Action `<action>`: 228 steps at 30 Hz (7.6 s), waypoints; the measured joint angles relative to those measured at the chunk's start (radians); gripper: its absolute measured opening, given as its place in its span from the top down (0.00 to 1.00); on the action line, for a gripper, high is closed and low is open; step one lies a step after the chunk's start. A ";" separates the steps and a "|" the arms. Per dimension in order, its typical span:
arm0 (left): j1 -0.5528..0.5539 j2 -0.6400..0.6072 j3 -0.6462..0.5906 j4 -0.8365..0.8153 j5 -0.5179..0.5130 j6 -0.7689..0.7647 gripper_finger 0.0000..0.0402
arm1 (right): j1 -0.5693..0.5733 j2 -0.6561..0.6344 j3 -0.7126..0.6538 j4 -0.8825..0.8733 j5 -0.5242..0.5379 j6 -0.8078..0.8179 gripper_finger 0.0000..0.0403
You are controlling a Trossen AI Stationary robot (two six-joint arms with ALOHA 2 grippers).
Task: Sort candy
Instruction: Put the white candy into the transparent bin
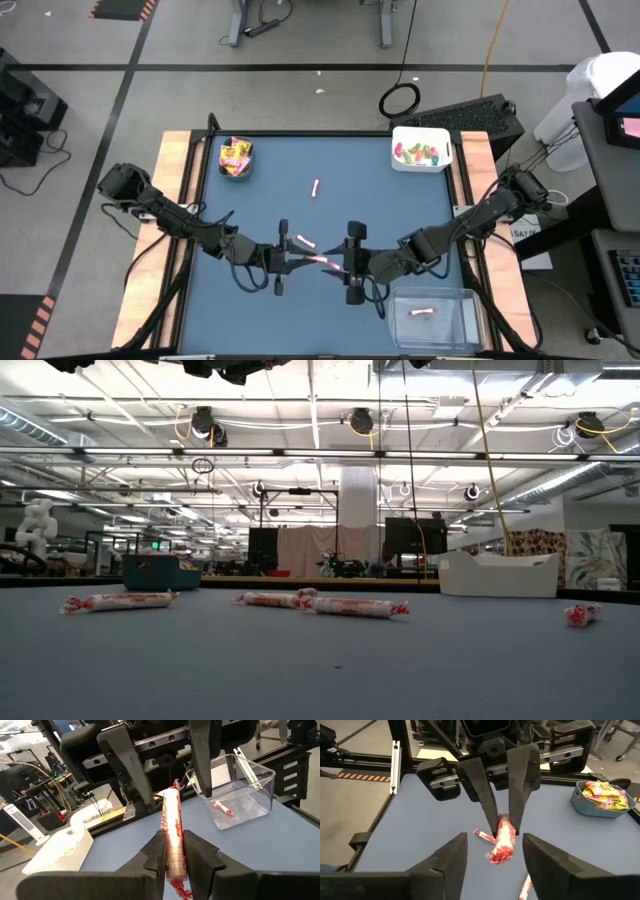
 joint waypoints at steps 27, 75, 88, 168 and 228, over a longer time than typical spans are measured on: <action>-0.002 0.000 0.000 -0.001 0.002 -0.008 0.85 | -0.020 0.059 0.000 0.064 0.000 -0.030 0.91; -0.031 -0.067 0.000 -0.316 -0.082 -0.426 0.21 | 0.224 -0.199 0.001 -0.601 -0.259 0.637 0.91; -0.001 -0.067 0.000 -0.622 -0.082 -0.690 0.21 | 0.457 -0.190 0.000 -0.838 -0.295 1.050 0.91; -0.234 0.262 0.004 -0.921 -0.304 -1.420 0.76 | 0.292 0.081 0.132 -0.916 0.755 0.683 0.64; -0.060 -0.045 0.105 -0.381 -0.394 0.675 0.86 | 0.232 0.123 0.131 -0.555 0.337 0.256 0.64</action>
